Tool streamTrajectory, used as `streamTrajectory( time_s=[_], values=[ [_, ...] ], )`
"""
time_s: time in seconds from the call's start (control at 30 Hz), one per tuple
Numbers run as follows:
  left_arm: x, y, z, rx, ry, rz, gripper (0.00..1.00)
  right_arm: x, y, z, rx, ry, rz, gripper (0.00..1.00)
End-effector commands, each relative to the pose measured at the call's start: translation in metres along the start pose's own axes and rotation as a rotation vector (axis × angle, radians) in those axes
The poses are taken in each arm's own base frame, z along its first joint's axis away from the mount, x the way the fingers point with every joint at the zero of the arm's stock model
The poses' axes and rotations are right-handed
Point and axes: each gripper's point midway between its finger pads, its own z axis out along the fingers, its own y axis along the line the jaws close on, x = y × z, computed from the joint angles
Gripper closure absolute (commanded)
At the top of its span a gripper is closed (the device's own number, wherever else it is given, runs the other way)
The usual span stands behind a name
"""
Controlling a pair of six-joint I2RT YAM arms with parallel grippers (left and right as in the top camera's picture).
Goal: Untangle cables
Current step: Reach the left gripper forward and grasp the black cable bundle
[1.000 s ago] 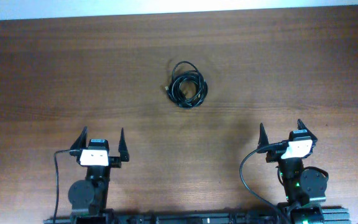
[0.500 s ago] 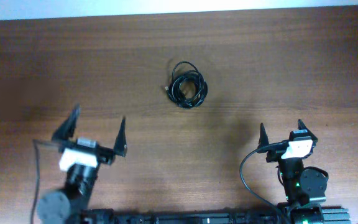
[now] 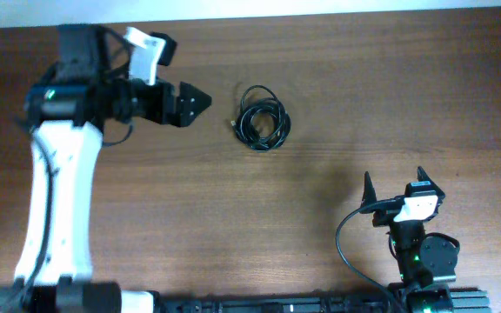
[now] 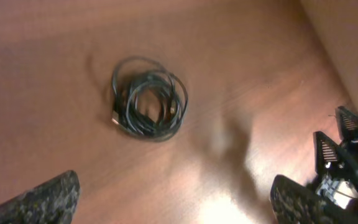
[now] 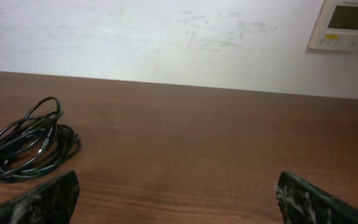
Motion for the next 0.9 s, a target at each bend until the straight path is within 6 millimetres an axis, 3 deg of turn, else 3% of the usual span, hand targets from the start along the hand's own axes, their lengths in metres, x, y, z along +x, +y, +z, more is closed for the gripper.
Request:
streamTrajectory(
  time_s=[0.0,0.07,0.17,0.33,0.5,0.6,0.73,0.8,0.87],
  values=[
    [0.012,0.031,0.031,-0.274,0.188,-0.092,0.01,0.003,-0.003,0.000,0.014,0.005,0.002,0.01],
    [0.017,0.048,0.049,-0.387,0.237,-0.137,0.02,0.003,-0.003,0.000,0.014,0.005,0.002,0.02],
    [0.017,0.051,0.080,-0.375,0.258,-0.119,0.02,0.003,-0.003,0.000,0.014,0.005,0.002,0.02],
    [0.019,0.038,0.143,-0.231,0.289,-0.104,0.02,0.003,-0.003,0.000,0.014,0.005,0.002,0.02],
    [0.043,0.038,0.206,-0.154,0.371,-0.027,0.02,0.003,-0.003,0.000,0.014,0.005,0.002,0.01],
    [0.051,0.044,0.227,-0.165,0.391,0.011,0.00,0.003,-0.003,0.000,0.014,0.005,0.002,0.02],
    [0.044,0.058,0.237,-0.224,0.363,0.066,0.11,0.000,0.000,0.000,-0.001,-0.005,0.011,0.02],
    [0.036,0.059,0.241,-0.220,0.329,0.098,0.20,-0.006,0.041,-0.005,-0.247,-0.012,0.181,0.02],
    [0.035,0.059,0.243,-0.219,0.323,0.102,0.23,-0.010,0.081,-0.021,-0.497,0.027,0.329,0.02]
  ],
)
